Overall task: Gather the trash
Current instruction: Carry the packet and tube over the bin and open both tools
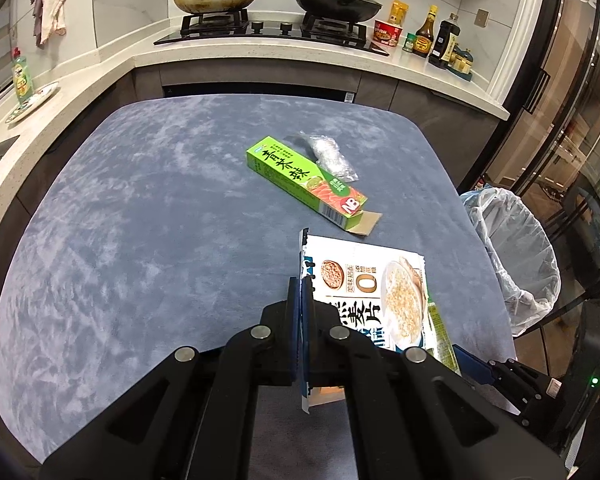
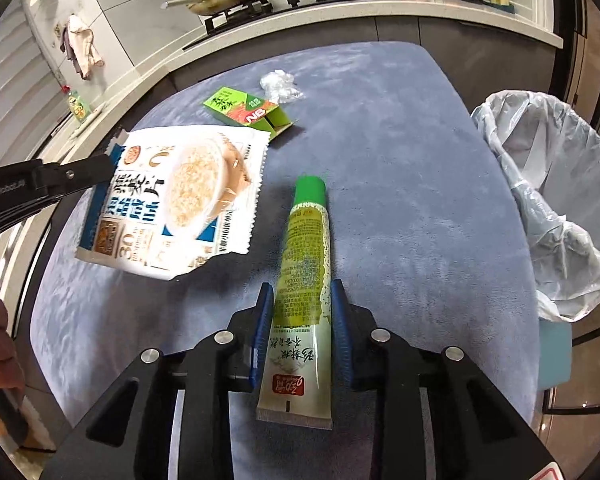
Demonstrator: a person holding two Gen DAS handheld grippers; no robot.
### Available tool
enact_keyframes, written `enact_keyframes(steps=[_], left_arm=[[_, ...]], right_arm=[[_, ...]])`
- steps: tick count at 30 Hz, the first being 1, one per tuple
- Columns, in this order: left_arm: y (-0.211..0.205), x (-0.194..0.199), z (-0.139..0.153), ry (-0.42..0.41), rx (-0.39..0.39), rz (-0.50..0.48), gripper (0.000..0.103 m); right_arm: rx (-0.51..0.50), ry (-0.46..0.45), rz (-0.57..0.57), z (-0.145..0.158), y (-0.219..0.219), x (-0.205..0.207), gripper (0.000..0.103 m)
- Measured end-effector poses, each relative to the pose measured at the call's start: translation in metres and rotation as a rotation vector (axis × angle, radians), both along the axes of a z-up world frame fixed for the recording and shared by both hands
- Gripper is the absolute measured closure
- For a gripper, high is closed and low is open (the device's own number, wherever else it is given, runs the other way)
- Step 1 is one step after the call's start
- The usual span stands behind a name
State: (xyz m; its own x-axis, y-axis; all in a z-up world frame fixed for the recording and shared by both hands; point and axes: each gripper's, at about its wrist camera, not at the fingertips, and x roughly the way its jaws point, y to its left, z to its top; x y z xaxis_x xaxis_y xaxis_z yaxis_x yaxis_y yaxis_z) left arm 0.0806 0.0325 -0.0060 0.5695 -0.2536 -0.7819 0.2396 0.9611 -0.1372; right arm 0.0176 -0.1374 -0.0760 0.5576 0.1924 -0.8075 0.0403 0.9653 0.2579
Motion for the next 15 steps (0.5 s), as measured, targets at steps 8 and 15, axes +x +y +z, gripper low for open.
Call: enact_keyframes(steps=[8,15], left_arm=[[-0.026,-0.002,0.014,-0.027,-0.007,-0.044,0.103],[-0.058,-0.003,0.028,-0.054,-0.01,-0.105,0.103]], right_arm=[[0.016,-0.063,-0.073,0.026,-0.028,-0.014,0.088],[0.034,-0.112,-0.137,0.045,-0.056,-0.023,0.09]])
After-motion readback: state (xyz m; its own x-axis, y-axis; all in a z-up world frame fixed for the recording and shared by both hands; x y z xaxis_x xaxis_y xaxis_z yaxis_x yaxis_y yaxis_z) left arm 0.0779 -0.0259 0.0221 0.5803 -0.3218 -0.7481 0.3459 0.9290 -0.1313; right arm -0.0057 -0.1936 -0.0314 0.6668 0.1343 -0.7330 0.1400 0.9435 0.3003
